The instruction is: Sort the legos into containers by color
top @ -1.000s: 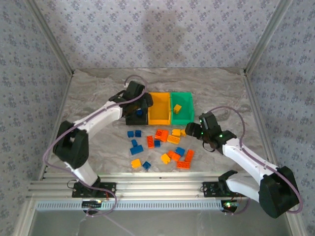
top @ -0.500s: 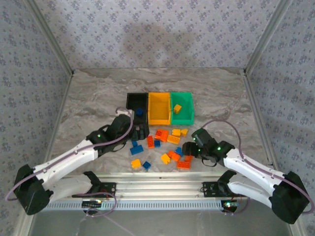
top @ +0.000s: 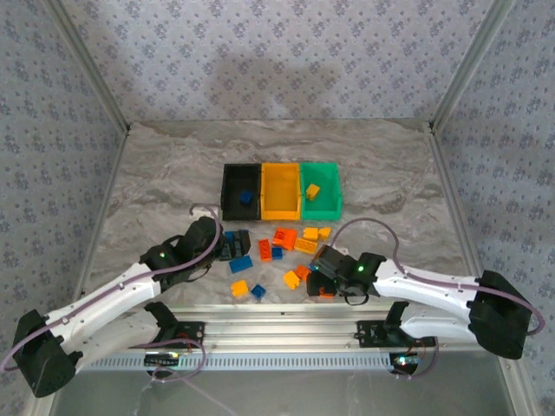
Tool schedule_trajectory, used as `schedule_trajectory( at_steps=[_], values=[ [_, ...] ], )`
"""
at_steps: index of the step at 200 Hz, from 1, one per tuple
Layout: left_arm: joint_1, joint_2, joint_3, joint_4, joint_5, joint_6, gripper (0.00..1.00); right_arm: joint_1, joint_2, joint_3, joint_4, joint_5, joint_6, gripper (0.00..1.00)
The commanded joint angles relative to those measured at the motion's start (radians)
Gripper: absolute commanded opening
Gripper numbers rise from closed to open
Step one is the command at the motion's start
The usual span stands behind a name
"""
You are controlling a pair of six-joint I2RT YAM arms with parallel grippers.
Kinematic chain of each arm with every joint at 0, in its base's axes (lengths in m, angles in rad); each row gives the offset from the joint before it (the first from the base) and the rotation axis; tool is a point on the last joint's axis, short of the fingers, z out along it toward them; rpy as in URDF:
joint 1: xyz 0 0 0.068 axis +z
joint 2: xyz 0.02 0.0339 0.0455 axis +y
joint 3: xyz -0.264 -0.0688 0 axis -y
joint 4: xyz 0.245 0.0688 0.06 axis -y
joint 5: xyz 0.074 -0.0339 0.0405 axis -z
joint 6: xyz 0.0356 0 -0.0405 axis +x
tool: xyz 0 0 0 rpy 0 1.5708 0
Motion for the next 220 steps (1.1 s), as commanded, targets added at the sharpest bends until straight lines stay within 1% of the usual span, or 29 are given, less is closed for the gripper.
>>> schedule_trajectory(
  at_steps=[1, 45, 97, 124, 168, 190, 220],
  values=[
    [-0.001, -0.018, -0.015, -0.013, -0.022, -0.015, 1.00, 0.029, 0.019, 0.053, -0.030, 0.057, 0.022, 0.99],
    [-0.001, -0.022, -0.032, -0.009, -0.033, -0.023, 1.00, 0.034, 0.088, 0.073, -0.034, 0.013, 0.022, 1.00],
    [0.000, -0.029, -0.038, -0.011, -0.053, -0.017, 1.00, 0.042, 0.183, 0.083, -0.027, 0.014, 0.008, 0.92],
    [0.001, -0.024, -0.039, -0.014, -0.059, -0.013, 1.00, 0.042, 0.190, 0.083, -0.026, 0.012, 0.003, 0.86],
    [0.000, -0.015, -0.038, -0.014, -0.062, -0.010, 1.00, 0.042, 0.162, 0.081, -0.018, 0.010, -0.007, 0.68],
    [0.000, -0.017, -0.036, -0.015, -0.067, -0.007, 1.00, 0.044, 0.108, 0.080, -0.031, 0.007, -0.008, 0.58],
    [0.002, -0.019, -0.047, -0.019, -0.079, -0.006, 1.00, 0.042, 0.009, 0.119, -0.105, 0.004, -0.022, 0.53]
  ],
)
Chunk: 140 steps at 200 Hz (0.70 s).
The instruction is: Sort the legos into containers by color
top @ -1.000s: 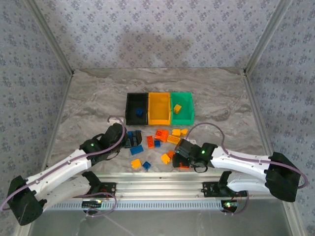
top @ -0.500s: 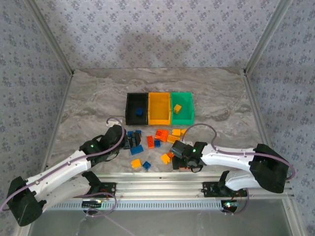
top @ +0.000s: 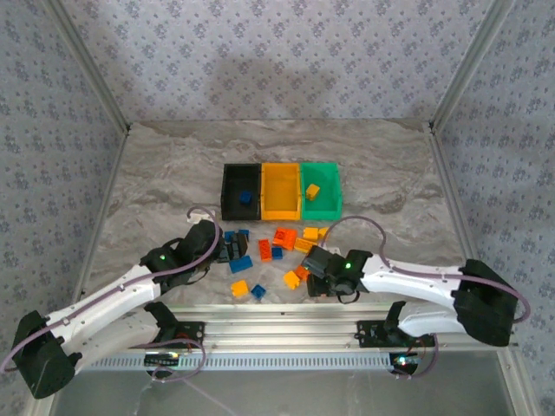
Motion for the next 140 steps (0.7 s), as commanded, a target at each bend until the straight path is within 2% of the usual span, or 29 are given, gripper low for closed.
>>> schedule_trajectory(
  at_steps=[1, 26, 46, 91, 116, 140],
  values=[
    [0.002, -0.008, -0.014, -0.012, -0.032, 0.007, 1.00, 0.004, -0.079, 0.056, -0.086, -0.002, -0.016, 0.53],
    [0.004, -0.015, -0.026, -0.010, -0.027, 0.002, 1.00, -0.054, -0.104, 0.155, -0.109, 0.008, -0.122, 0.53],
    [0.003, -0.025, -0.045, -0.007, -0.029, -0.010, 1.00, -0.130, -0.035, 0.278, -0.060, -0.007, -0.221, 0.53],
    [0.004, -0.069, -0.072, -0.030, -0.024, -0.025, 1.00, -0.276, 0.284, 0.605, 0.087, -0.047, -0.371, 0.53],
    [0.006, -0.092, -0.076, -0.045, -0.020, -0.023, 1.00, -0.324, 0.471, 0.781, 0.090, -0.013, -0.402, 0.53],
    [0.007, -0.100, -0.074, -0.060, -0.018, -0.020, 1.00, -0.350, 0.611, 0.880, 0.084, 0.013, -0.402, 0.53]
  ],
)
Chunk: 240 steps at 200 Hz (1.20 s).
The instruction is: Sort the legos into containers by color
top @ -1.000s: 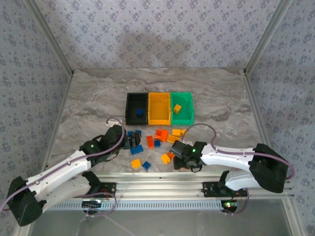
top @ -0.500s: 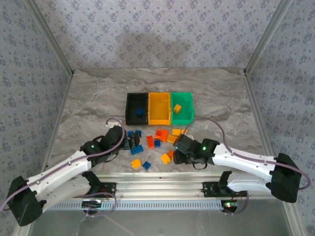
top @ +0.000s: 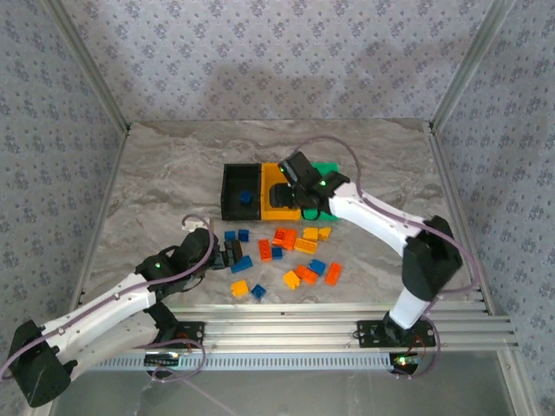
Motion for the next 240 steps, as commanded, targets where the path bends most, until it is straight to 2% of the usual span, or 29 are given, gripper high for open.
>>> schedule_trajectory(
  at_steps=[1, 42, 64, 92, 114, 189, 206, 240],
  values=[
    [0.007, -0.016, 0.003, -0.038, -0.008, -0.007, 1.00, -0.021, 0.114, 0.092, -0.012, 0.034, -0.044, 0.53],
    [0.009, -0.033, -0.002, -0.045, -0.003, -0.002, 1.00, -0.035, 0.251, 0.202, -0.017, 0.059, -0.035, 0.57],
    [0.008, -0.045, 0.000, -0.051, -0.005, 0.002, 1.00, -0.041, 0.286, 0.243, -0.030, 0.064, -0.030, 0.66],
    [0.007, -0.054, 0.006, -0.055, -0.001, 0.008, 1.00, -0.047, 0.253, 0.246, -0.022, 0.064, -0.021, 0.83],
    [0.009, -0.054, 0.015, -0.059, 0.001, 0.012, 1.00, -0.047, 0.181, 0.208, -0.010, 0.077, -0.015, 0.87],
    [0.010, -0.056, 0.028, -0.049, -0.015, 0.006, 1.00, 0.018, -0.278, -0.205, 0.054, 0.093, 0.043, 0.89],
    [0.010, -0.057, 0.021, -0.042, -0.034, -0.002, 1.00, 0.033, -0.388, -0.349, 0.056, 0.095, 0.051, 0.90],
    [0.010, -0.061, 0.001, 0.002, -0.049, -0.009, 1.00, 0.032, -0.560, -0.617, 0.082, 0.119, 0.198, 0.91]
  ],
)
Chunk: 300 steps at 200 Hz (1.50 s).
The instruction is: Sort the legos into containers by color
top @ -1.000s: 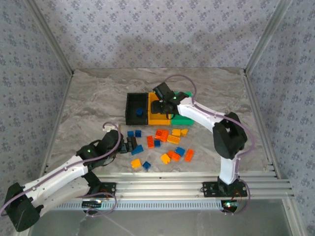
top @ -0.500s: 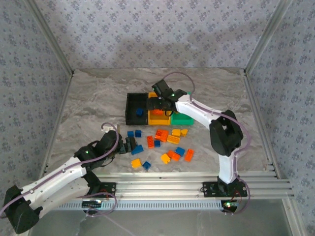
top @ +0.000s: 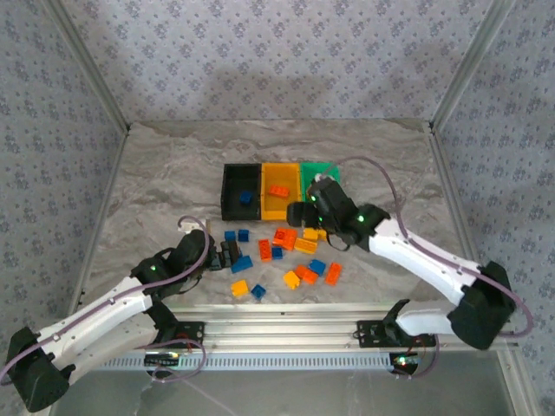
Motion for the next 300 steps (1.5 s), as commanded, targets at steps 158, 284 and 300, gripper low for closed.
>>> schedule_trajectory(
  at_steps=[158, 284, 300],
  values=[
    [0.033, 0.010, 0.000, 0.050, 0.036, -0.009, 1.00, -0.228, 0.191, -0.254, 0.333, -0.089, 0.119, 0.69],
    [0.057, -0.012, -0.040, 0.074, 0.068, -0.022, 1.00, -0.229, -0.060, -0.348, 0.190, -0.076, 0.113, 0.69],
    [0.059, -0.017, -0.041, 0.075, 0.069, -0.023, 1.00, -0.218, 0.002, -0.303, 0.206, -0.095, 0.103, 0.73]
  ],
)
